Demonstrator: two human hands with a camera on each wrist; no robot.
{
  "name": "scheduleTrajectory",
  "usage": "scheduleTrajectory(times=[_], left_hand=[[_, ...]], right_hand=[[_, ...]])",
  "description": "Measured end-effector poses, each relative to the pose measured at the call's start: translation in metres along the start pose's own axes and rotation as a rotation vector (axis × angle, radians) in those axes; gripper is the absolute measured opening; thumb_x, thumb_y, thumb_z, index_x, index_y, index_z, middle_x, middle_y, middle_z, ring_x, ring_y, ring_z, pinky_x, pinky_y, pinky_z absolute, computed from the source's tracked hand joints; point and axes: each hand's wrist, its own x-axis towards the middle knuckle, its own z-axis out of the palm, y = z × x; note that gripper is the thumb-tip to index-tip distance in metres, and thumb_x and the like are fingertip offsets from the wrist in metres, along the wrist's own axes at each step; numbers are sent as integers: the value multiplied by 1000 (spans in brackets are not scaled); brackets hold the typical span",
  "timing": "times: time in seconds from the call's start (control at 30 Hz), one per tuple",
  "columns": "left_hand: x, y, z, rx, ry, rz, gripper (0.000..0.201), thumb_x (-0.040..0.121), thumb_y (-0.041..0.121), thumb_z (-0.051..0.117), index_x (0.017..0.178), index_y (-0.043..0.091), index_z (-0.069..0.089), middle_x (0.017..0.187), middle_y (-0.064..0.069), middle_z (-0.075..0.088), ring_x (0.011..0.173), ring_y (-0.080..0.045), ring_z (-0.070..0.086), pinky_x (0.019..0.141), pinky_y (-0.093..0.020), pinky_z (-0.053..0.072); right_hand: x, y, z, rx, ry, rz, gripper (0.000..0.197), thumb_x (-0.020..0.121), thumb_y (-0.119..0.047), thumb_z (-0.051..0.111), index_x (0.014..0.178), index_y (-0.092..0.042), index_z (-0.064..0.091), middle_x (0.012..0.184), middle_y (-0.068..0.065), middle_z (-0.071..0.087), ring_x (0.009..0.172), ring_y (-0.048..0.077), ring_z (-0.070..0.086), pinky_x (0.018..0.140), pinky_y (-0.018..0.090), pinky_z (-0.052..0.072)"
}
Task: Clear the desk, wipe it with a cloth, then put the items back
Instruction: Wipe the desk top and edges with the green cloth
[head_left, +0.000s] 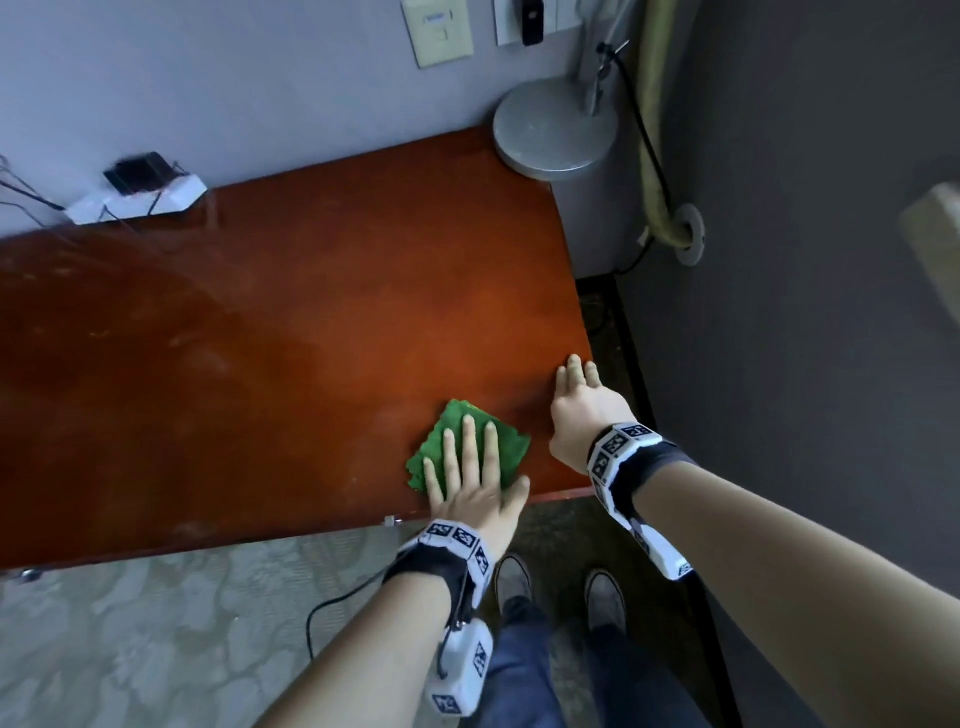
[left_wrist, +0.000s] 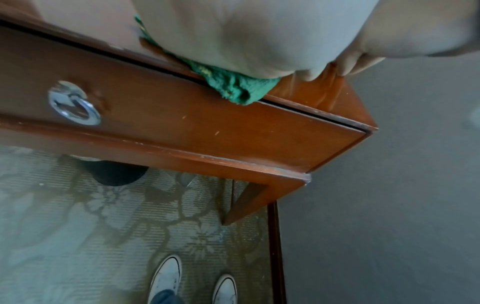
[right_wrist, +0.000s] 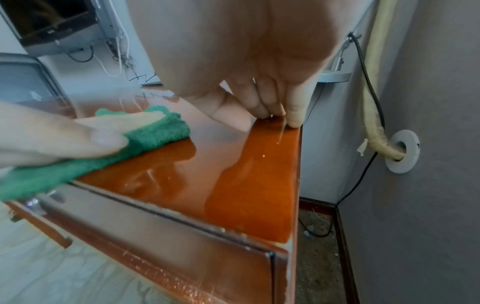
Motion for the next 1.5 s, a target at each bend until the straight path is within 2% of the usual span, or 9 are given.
scheduleTrajectory(times=[0.13, 0.23, 0.33, 0.47, 0.73, 0.87, 1.2, 1.33, 1.5], left_hand=[[18, 34, 6, -6, 49, 20, 85, 77, 70, -7, 148, 27, -28, 154, 5, -40, 143, -20, -35, 115, -50, -21], [35, 67, 4, -27, 104, 95, 78, 90, 59, 17, 155, 27, -11, 161, 3, -22, 148, -23, -22, 118, -55, -11], [42, 73, -3, -21, 117, 132, 73, 99, 51, 28, 156, 30, -12, 163, 7, -19, 150, -19, -20, 120, -53, -11], [42, 23, -20, 0, 119, 229, 60, 103, 49, 19, 156, 39, -8, 162, 15, -20, 150, -11, -18, 122, -47, -8], [46, -173, -72, -104, 117, -217, 61, 104, 45, 22, 155, 40, -11, 161, 16, -25, 151, -11, -16, 122, -47, -5], [34, -157, -57, -103, 124, -260, 70, 102, 47, 27, 156, 31, -14, 161, 6, -27, 150, -19, -21, 121, -51, -9], [7, -26, -4, 229, 129, 357, 72, 97, 55, 26, 159, 28, 0, 166, 2, -10, 153, -23, -9, 121, -54, -1], [3, -91, -12, 245, 133, 427, 60, 101, 47, 17, 156, 39, -5, 164, 14, -13, 152, -14, -8, 122, -48, -1], [-26, -216, -24, 169, 136, 80, 58, 103, 47, 14, 153, 42, -15, 160, 17, -25, 151, -12, -13, 123, -46, -2]], right_hand=[[5, 5, -4, 21, 5, -7, 68, 95, -18, 43, 154, 1, 15, 163, 19, 5, 150, 35, 11, 115, 42, 33], [1, 8, -4, 19, 21, -13, 66, 98, -15, 36, 155, 0, 7, 164, 15, 1, 151, 29, 6, 118, 37, 22], [0, 7, -5, 19, 6, -2, 70, 99, -19, 41, 156, -4, 4, 165, 12, -3, 152, 24, 2, 120, 34, 16], [2, 0, -5, 33, 15, 51, 73, 95, -17, 46, 157, -7, 8, 165, 9, 0, 152, 25, 7, 118, 38, 23], [2, -6, -3, 77, 41, 120, 78, 89, -9, 49, 157, -10, 11, 165, 6, 1, 152, 25, 9, 117, 41, 28], [-5, 4, 13, 207, 89, 97, 91, 81, 0, 49, 158, -20, 7, 165, -6, -6, 152, 15, -2, 116, 40, 33], [-23, -2, 30, 246, 63, 43, 87, 81, 5, 46, 158, -15, 11, 165, -1, -7, 152, 16, -4, 121, 36, 22], [-32, -5, 44, 247, 93, 42, 90, 80, 4, 49, 158, -15, 8, 165, -1, -8, 152, 16, -6, 121, 36, 22], [-31, -10, 45, 287, 139, 63, 88, 80, 4, 50, 158, -15, 13, 166, -1, -4, 152, 17, -3, 117, 32, 21]])
